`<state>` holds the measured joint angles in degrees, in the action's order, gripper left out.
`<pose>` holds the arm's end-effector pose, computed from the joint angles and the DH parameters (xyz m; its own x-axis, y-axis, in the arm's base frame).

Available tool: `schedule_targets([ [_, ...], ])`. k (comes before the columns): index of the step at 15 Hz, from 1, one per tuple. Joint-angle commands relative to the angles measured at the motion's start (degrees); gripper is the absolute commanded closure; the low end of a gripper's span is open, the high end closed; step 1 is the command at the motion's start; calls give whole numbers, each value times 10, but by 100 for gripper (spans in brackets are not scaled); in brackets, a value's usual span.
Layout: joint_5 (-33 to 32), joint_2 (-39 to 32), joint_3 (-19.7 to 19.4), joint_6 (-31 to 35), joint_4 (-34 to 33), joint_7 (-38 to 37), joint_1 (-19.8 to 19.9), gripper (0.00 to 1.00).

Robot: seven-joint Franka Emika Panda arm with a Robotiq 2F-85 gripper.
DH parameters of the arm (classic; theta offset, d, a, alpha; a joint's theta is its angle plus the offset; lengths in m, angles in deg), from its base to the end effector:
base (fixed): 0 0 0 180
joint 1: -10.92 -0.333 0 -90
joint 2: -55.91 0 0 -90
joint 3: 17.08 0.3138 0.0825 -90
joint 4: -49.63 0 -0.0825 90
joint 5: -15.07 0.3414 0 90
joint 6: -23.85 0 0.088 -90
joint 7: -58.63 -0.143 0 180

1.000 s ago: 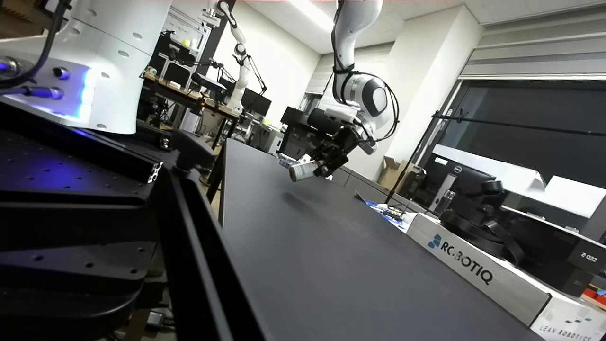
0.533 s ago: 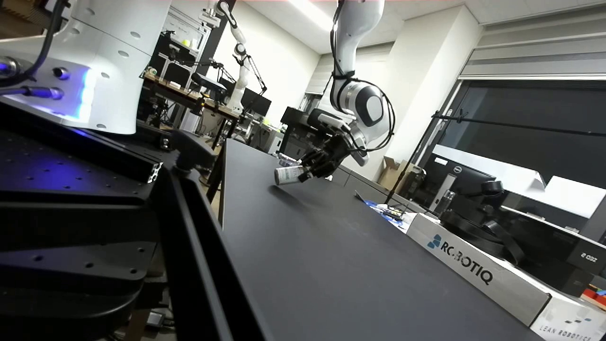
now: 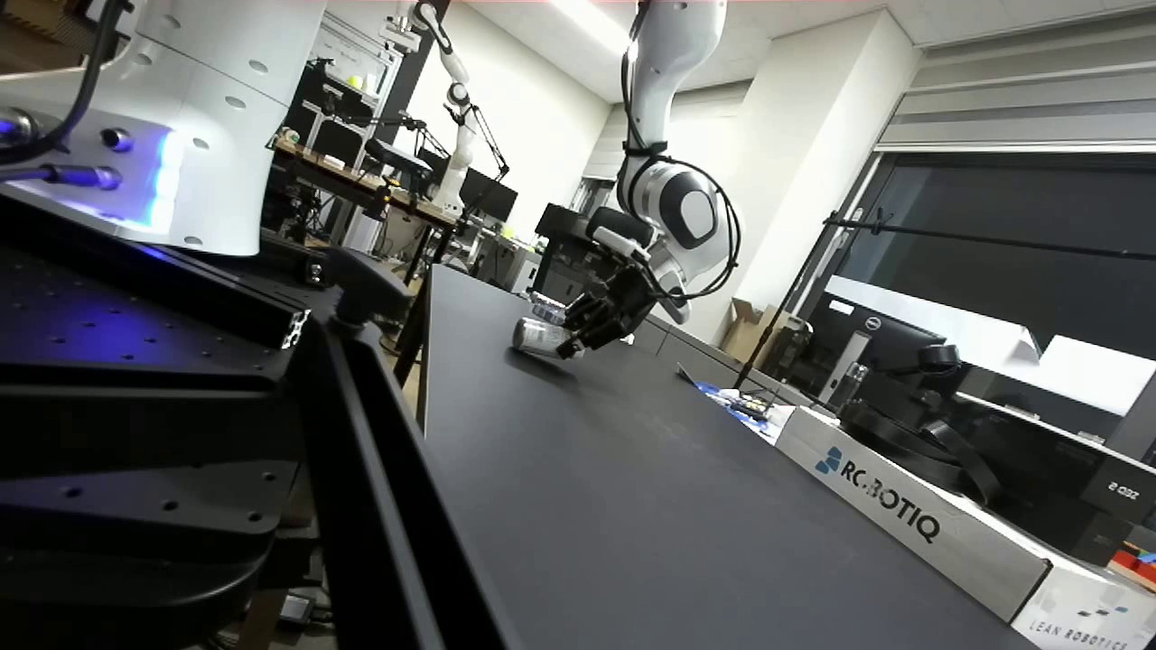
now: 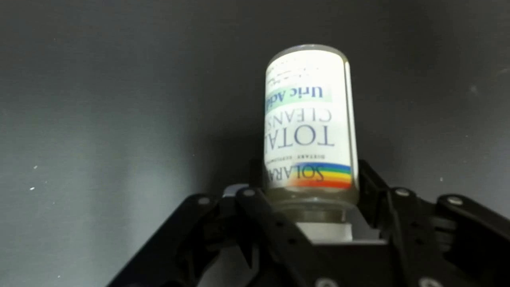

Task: Move the bottle to the right and make it lie down

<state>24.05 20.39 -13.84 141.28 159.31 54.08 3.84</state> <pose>0.5134 0.1080 0.1412 0.8778 0.0140 -0.4787 -0.0299 -0.9960 -0.0839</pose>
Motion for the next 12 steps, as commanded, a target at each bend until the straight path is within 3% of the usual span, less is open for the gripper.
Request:
schedule_targets([
  [1, 4, 30, 9, 32, 32, -12, 1, 69],
  [4, 4, 41, 15, 45, 37, -13, -1, 69],
  [5, 5, 47, 17, 45, 39, -12, -2, 19],
  [6, 9, 56, 22, 44, 39, -9, -1, 18],
  [9, 7, 90, 30, 33, 37, -9, -4, 0],
  [12, 3, 140, 38, 23, 36, -10, -10, 0],
])
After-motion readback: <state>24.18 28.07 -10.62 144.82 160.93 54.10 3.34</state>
